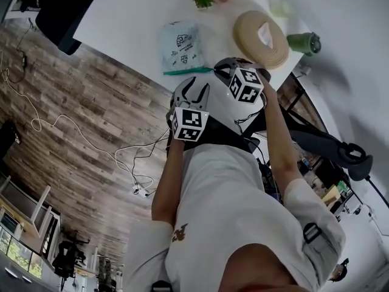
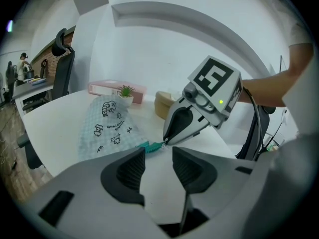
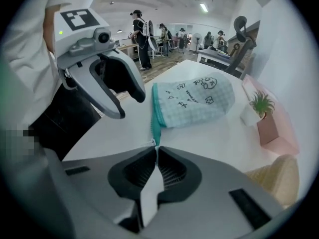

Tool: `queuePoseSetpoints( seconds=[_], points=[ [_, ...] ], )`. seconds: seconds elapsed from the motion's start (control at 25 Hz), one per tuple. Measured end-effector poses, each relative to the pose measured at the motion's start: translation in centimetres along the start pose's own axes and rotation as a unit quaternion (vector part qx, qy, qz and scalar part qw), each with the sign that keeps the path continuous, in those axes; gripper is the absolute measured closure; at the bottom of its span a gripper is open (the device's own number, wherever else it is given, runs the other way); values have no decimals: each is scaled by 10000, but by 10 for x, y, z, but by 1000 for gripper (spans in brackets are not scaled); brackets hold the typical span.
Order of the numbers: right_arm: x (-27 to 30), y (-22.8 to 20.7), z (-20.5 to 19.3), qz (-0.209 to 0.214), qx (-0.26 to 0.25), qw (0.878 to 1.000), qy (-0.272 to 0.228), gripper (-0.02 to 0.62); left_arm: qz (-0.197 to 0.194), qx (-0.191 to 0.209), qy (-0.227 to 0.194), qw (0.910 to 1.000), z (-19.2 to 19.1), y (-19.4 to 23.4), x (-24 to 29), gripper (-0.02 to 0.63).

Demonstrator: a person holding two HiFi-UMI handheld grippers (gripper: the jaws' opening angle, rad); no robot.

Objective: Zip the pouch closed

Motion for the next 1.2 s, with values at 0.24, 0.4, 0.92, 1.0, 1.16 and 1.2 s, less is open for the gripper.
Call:
queuePoseSetpoints(
  seconds=[0.24,0.4,0.92,1.0,1.16,1.2],
  points=[
    [-5,11,5,76,634,9959,-641,575,61,-63,61,9999,-4,-5,6,445],
    [-6,17,11,107,837,9924,-892,575,126,-34,152,9998,-8,-8,8,446],
    [-7,27,17,44,1027,9877,-1180,575,411,213,340,9984,-12,-6,17,599],
    [-6,28,16,35,1061,9872,-1189,575,388,261,365,9982,-13,-6,17,606],
    [-5,30,15,-11,1197,9847,-1263,577,265,283,383,9985,-14,-5,16,607],
    [-5,30,15,-24,1236,9841,-1278,577,243,297,389,9985,-14,-5,16,608]
  ],
)
Point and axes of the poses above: the fingertips, and each gripper's own axes: x forward along the fingers, y to its left, z out of its top, the point moved 8 cm from there along -x, backward along the fingers
